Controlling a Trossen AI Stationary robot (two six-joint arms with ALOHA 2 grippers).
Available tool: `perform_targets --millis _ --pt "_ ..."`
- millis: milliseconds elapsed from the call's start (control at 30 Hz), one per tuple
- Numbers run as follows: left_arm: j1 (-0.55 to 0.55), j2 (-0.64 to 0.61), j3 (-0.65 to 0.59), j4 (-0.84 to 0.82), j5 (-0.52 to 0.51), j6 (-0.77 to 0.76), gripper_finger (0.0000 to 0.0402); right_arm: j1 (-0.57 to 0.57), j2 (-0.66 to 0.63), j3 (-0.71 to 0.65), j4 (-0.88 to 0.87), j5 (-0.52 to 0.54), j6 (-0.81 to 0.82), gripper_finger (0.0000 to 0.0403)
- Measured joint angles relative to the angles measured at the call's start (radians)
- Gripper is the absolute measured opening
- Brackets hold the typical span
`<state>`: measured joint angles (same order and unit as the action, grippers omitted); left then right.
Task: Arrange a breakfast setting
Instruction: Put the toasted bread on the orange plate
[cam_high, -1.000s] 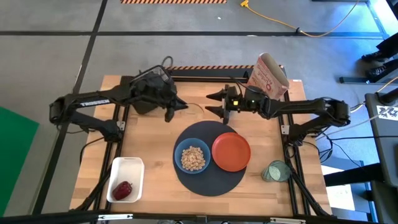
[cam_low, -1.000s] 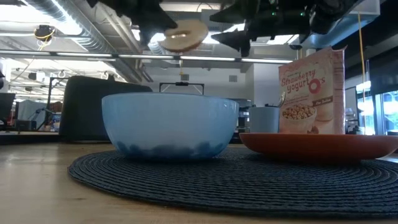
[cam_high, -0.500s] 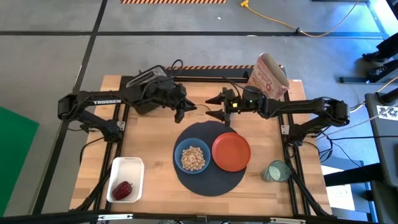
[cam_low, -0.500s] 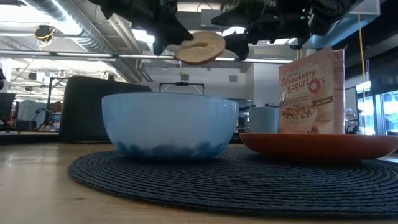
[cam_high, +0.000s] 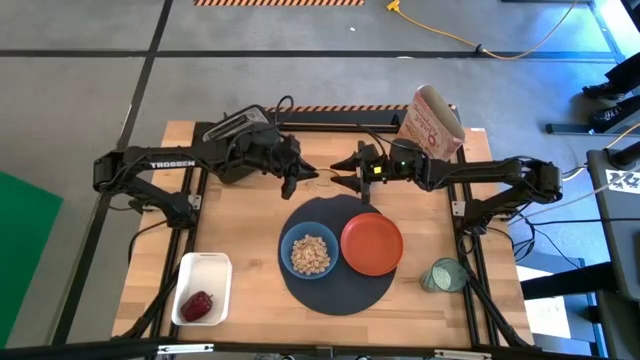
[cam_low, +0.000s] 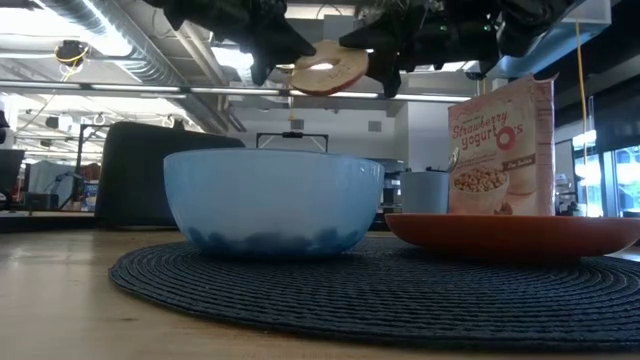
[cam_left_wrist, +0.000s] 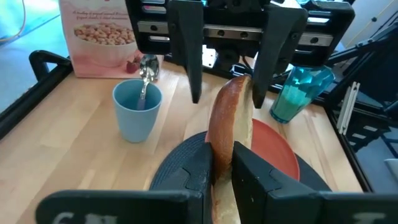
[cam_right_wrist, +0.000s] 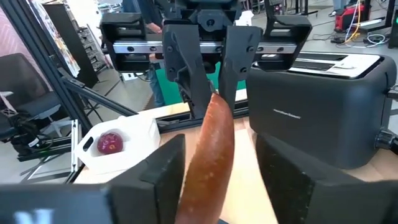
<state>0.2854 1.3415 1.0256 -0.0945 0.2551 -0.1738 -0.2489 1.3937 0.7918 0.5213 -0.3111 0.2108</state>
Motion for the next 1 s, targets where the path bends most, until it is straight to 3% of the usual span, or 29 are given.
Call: perform_targets --millis 333,667,1000 --pt "-0.009 0.000 0.000 0.002 -0.021 -0.001 0.0045 -0.001 0.000 0.000 -0.002 -0.023 0.018 0.0096" --pt "-0.009 0.000 0.000 0.024 -0.039 0.023 0.0048 -0.001 -0.004 0.000 -0.019 -0.020 0.018 0.0069" --pt "-0.010 -0.002 0.000 -0.069 -0.105 0.072 0.0132 -0.077 -0.142 -0.001 -0.352 -0.015 0.010 0.0066"
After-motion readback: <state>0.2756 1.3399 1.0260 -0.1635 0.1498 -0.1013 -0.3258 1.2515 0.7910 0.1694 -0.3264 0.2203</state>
